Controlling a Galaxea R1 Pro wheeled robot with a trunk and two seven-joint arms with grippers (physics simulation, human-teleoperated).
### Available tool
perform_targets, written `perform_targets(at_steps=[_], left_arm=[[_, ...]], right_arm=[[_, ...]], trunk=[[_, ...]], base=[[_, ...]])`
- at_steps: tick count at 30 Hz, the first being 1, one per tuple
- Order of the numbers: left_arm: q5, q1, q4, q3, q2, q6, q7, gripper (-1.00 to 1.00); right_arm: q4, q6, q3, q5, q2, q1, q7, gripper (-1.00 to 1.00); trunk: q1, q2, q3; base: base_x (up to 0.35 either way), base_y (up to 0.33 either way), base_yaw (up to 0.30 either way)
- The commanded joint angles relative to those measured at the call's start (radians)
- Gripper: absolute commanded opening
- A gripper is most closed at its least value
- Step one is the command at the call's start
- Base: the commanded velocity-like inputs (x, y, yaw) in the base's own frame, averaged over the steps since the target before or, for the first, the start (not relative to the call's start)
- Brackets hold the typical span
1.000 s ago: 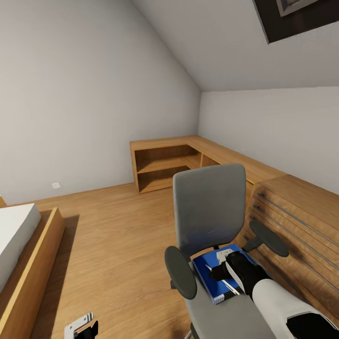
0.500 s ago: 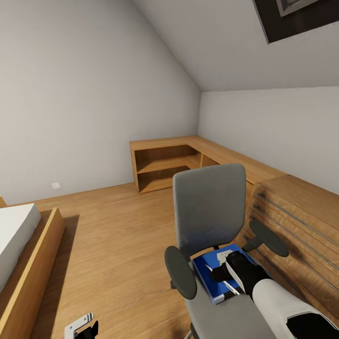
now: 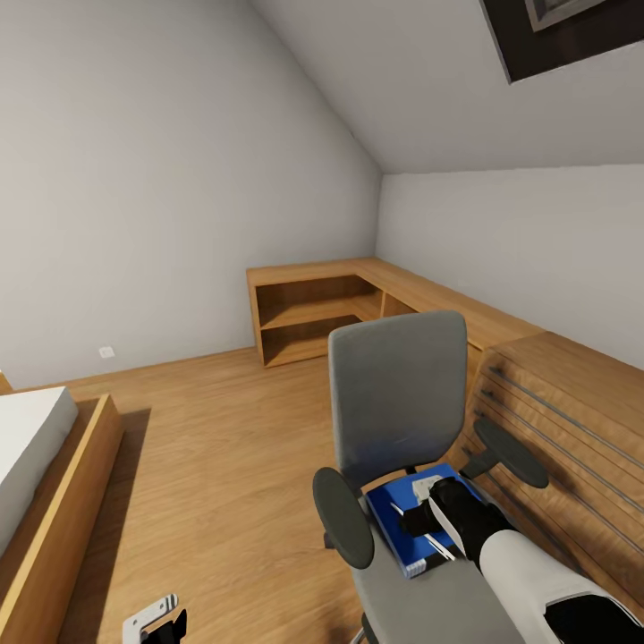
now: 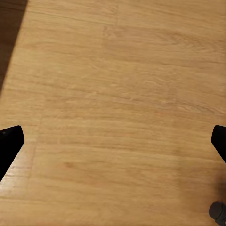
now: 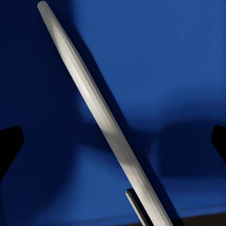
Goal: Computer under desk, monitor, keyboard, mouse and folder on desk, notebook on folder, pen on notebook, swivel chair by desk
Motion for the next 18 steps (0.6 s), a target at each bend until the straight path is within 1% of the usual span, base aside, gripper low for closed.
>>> perform_targets(at_steps=[1,7,12,18], left_arm=[[0.010,0.000,0.000,-0.003,0.000,-0.003,0.003,1.00],[0.010,0.000,0.000,-0.003,0.000,-0.003,0.003,1.00],[0.011,0.000,0.000,-0.003,0.000,-0.003,0.003,1.00],[0.010,0.000,0.000,-0.003,0.000,-0.003,0.003,1.00]], right_arm=[[-0.002,0.005,0.004,0.007,-0.001,0.000,0.006,1.00],[-0.001,0.008,0.002,0.006,-0.001,-0.001,0.008,1.00],[-0.002,0.031,0.001,0.005,-0.002,-0.001,0.009,1.00],[-0.002,0.038,0.000,0.005,-0.002,-0.001,0.010,1.00]], trunk=[[0.000,0.000,-0.001],[0.000,0.000,-0.001],[0.000,0.000,-0.001],[0.000,0.000,-0.001]], base=[[0.000,0.000,0.000],[0.000,0.000,0.000],[0.000,0.000,0.000],[0.000,0.000,0.000]])
